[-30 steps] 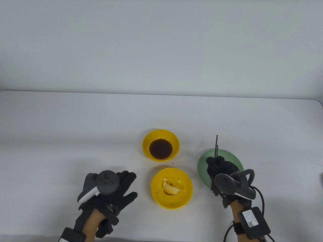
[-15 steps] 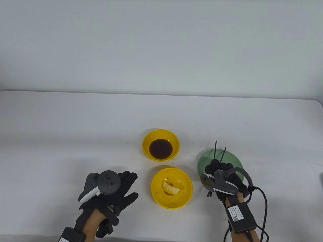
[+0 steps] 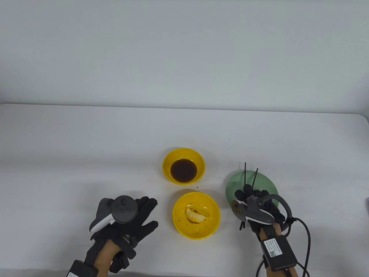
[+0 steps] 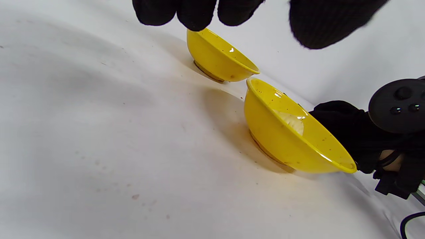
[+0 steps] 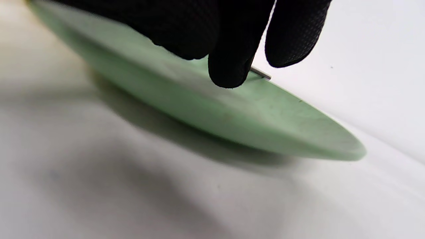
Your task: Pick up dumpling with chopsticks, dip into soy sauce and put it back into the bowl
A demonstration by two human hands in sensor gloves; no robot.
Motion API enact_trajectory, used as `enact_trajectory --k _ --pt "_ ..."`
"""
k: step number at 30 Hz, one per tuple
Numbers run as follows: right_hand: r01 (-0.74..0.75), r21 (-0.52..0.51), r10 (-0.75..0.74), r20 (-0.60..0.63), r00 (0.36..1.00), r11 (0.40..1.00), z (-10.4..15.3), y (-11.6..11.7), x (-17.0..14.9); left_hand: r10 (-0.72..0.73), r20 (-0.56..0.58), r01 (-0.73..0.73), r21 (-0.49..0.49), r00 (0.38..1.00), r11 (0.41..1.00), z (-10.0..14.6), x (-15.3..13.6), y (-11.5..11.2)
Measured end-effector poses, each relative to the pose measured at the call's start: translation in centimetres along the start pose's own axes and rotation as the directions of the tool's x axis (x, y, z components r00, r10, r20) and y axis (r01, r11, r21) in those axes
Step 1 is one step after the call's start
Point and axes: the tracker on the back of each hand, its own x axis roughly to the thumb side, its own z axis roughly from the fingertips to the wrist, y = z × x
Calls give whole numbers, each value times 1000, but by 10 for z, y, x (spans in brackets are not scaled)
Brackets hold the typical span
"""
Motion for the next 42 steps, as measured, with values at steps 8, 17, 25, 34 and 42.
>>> enact_trajectory --k 8,17,25,34,42 --pt "632 -328 -638 105 763 702 40 -38 -47 32 55 -35 53 998 998 5 5 8" --pt "846 -72 -786 333 520 529 46 -62 -2 27 73 -34 91 997 995 9 8 12" --pt "882 -37 -816 364 450 470 46 -63 6 29 49 -33 88 998 996 7 4 11" --pt "830 -47 -772 339 537 556 46 -65 8 23 55 -27 73 998 997 5 7 8" --pt "803 -11 -756 330 566 596 44 -63 14 24 48 -27 72 999 997 5 7 9"
